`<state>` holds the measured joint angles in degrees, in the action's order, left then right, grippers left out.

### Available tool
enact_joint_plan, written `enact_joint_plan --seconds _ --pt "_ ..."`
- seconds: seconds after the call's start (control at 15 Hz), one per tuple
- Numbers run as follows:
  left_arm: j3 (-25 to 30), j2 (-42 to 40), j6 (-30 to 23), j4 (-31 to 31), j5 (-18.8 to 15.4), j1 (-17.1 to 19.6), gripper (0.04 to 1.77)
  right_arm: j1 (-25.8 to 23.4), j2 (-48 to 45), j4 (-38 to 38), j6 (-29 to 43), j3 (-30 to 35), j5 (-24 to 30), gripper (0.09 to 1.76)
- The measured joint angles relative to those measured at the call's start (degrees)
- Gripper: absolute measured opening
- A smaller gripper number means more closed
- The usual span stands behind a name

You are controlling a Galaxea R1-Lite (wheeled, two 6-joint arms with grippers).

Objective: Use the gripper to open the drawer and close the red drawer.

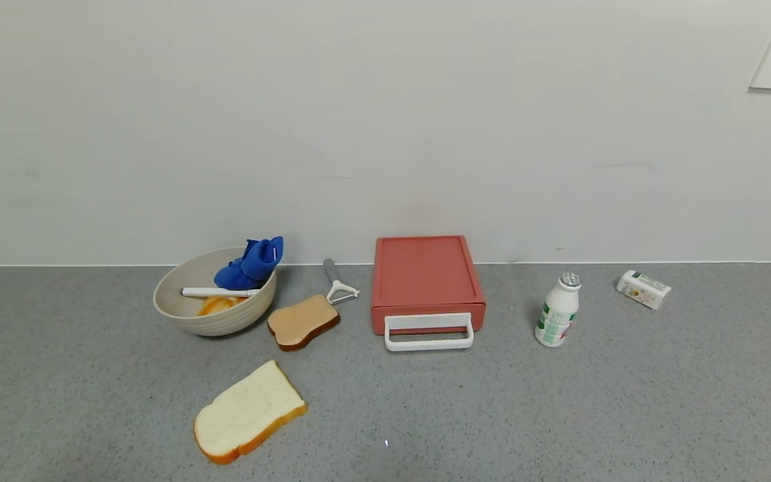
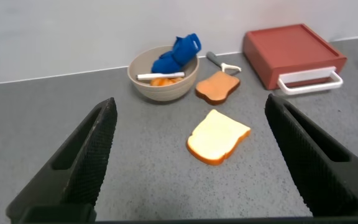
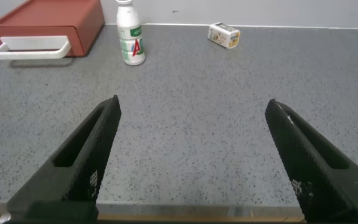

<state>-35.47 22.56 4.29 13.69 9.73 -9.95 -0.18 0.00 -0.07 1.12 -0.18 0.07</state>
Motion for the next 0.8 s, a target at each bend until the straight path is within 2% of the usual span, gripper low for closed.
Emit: enact_joint_plan --seconds 0.13,0.2,0.33,0.4,0.53,0.67,0.8 --pt "0.96 -2.61 -0.22 0.33 1.32 0.96 1.72 0.0 0.0 0.0 0.02 0.0 0.0 1.71" --pt "1.61 -3.77 -0.44 0.39 3.74 1.19 1.72 0.0 0.0 0.0 0.06 0.0 -0.02 1.71" --pt "2.6 -5.32 -1.1 0.11 10.75 2.21 1.72 0.0 0.0 0.12 0.06 0.0 -0.07 1.71" --pt "2.6 -5.78 -1.43 -0.05 12.96 3.45 1.72 0.0 0.0 0.17 0.06 0.0 -0.07 1.71" --pt "1.44 -6.63 -1.23 0.02 12.9 6.62 1.72 0.0 0.0 0.17 0.06 -0.04 -0.07 1.71" --pt "0.48 -8.16 -0.85 0.09 10.39 8.66 1.72 0.0 0.0 0.18 0.09 -0.06 -0.1 1.71" --pt "2.46 -10.52 -0.91 0.23 6.94 9.22 1.72 0.0 0.0 0.07 0.04 -0.06 -0.07 1.71"
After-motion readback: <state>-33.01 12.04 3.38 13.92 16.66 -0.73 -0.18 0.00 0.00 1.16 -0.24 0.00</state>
